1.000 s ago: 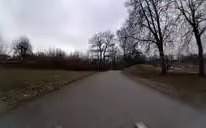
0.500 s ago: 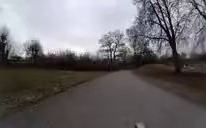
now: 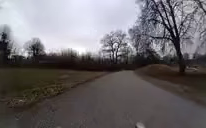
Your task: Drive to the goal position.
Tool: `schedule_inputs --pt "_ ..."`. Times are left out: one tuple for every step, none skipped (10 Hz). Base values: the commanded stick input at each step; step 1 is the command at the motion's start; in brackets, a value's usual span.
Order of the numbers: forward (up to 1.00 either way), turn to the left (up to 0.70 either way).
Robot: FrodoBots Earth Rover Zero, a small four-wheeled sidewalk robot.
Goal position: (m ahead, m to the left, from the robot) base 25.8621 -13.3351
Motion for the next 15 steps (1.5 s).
schedule_inputs --pt "0.7 -0.35" --pt "0.7 -0.35" --pt "0.7 -0.35" --pt "0.7 -0.35" --pt "0.7 -0.35" --pt "0.7 -0.35" --pt "0.7 -0.35" --pt "0.7 -0.35" --pt "0.7 -0.27" --pt "0.7 0.0" --pt "0.7 0.0" --pt "0.7 0.0" --pt "0.7 0.0" --pt "0.7 0.0" --pt "0.7 0.0"
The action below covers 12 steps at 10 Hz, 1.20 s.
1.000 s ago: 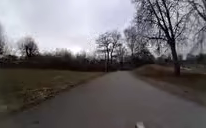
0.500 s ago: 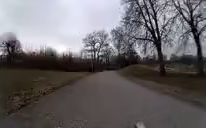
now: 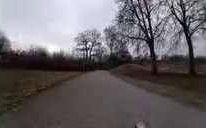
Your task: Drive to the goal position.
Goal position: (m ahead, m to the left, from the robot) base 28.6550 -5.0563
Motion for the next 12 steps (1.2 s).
schedule_inputs --pt "0.7 0.0" --pt "0.7 0.0" --pt "0.7 0.0" --pt "0.7 0.0" --pt "0.7 0.0" --pt "0.7 0.0" --pt "0.7 0.0" --pt "0.7 0.0" --pt "0.7 -0.05" --pt "0.7 -0.29" --pt "0.7 -0.34" --pt "0.7 -0.35"
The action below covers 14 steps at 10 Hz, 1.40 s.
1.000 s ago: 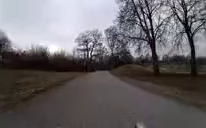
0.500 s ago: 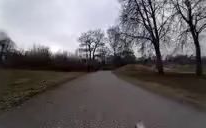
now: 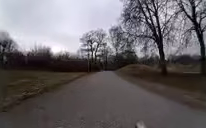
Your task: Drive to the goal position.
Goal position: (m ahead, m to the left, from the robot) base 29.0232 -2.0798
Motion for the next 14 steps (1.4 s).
schedule_inputs --pt "0.7 -0.35" --pt "0.7 -0.35" --pt "0.7 -0.35" --pt "0.7 -0.35" --pt "0.7 -0.35" --pt "0.7 -0.35" --pt "0.7 -0.35" --pt "0.7 -0.35" --pt "0.7 0.0" --pt "0.7 0.0" --pt "0.7 0.0" --pt "0.7 0.0" --pt "0.7 0.0" --pt "0.7 0.0"
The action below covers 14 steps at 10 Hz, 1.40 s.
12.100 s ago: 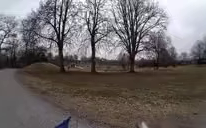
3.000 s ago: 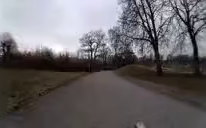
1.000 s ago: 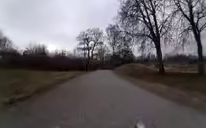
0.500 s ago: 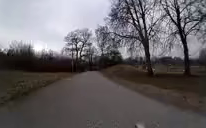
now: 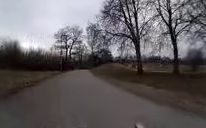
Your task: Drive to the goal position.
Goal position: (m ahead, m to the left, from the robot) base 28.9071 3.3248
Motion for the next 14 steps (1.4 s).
schedule_inputs --pt "0.7 0.0" --pt "0.7 0.0" --pt "0.7 0.0" --pt "0.7 0.0" --pt "0.7 0.0" --pt "0.7 0.0" --pt "0.7 0.0" --pt "0.7 0.0" --pt "0.7 0.0" --pt "0.7 0.0" --pt "0.7 0.0" --pt "0.7 0.0" --pt "0.7 0.0" --pt "0.7 0.03"
